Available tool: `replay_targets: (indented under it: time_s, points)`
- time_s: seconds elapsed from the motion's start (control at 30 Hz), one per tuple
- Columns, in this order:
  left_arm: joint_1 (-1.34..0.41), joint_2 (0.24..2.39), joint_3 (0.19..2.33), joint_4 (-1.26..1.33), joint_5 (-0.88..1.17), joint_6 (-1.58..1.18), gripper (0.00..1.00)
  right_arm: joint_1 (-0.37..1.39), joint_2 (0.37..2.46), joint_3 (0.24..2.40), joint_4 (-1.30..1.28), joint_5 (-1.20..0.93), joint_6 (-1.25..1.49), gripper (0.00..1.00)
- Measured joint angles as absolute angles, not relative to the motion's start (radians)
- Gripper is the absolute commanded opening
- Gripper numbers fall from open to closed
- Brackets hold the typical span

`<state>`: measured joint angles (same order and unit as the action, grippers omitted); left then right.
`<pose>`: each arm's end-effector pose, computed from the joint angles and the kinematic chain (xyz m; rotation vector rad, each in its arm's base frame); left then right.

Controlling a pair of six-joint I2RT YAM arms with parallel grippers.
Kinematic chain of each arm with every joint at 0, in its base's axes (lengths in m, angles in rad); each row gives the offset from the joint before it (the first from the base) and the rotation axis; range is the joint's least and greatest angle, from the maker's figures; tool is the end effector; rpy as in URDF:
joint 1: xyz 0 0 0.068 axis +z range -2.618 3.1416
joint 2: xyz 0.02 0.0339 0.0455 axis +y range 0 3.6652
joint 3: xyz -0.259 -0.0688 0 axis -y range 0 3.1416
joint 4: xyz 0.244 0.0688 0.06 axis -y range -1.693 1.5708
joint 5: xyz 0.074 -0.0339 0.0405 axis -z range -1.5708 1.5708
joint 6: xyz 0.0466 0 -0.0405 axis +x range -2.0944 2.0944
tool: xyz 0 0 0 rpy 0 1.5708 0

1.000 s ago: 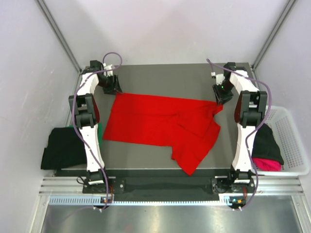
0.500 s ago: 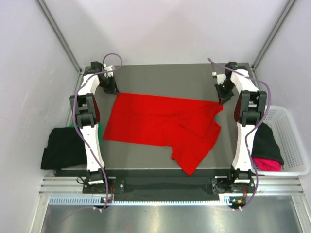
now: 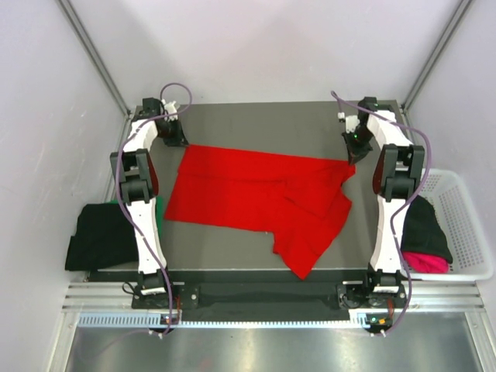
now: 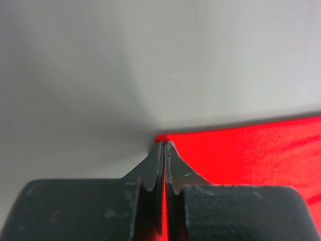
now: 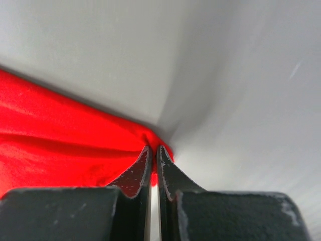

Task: Fold and stack the t-shirts
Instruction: Fold the tshirt

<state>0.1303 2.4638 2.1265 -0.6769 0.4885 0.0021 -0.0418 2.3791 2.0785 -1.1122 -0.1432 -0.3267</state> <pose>0.5310 0.0475 0.1540 0.0175 2.5061 -0.5744 0.4769 -0.0133 0.1588 -0.4362 2.9235 0.1655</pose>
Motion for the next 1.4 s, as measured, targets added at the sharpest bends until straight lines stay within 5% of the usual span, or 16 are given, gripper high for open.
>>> replay_targets:
  time_s: [0.6, 0.73, 0.83, 0.97, 1.4]
  points:
    - [0.152, 2.445, 2.065, -0.454, 0.437, -0.074, 0.00, 0.040, 2.485, 2.230, -0.715, -0.064, -0.373, 0.06]
    - [0.155, 2.445, 2.099, -0.422, 0.425, -0.078, 0.00, 0.067, 2.498, 2.241, -0.664, -0.027, -0.380, 0.32]
    - [0.156, 2.443, 2.097, -0.378, 0.428, -0.074, 0.18, 0.072, 2.493, 2.237, -0.636, -0.004, -0.359, 0.45]
    - [0.158, 2.413, 2.070, -0.347, 0.432, -0.077, 0.33, 0.052, 2.435, 2.171, -0.612, 0.011, -0.334, 0.47]
    - [0.163, 2.321, 1.993, -0.315, 0.448, -0.084, 0.34, -0.039, 2.353, 2.204, -0.745, -0.065, -0.286, 0.43]
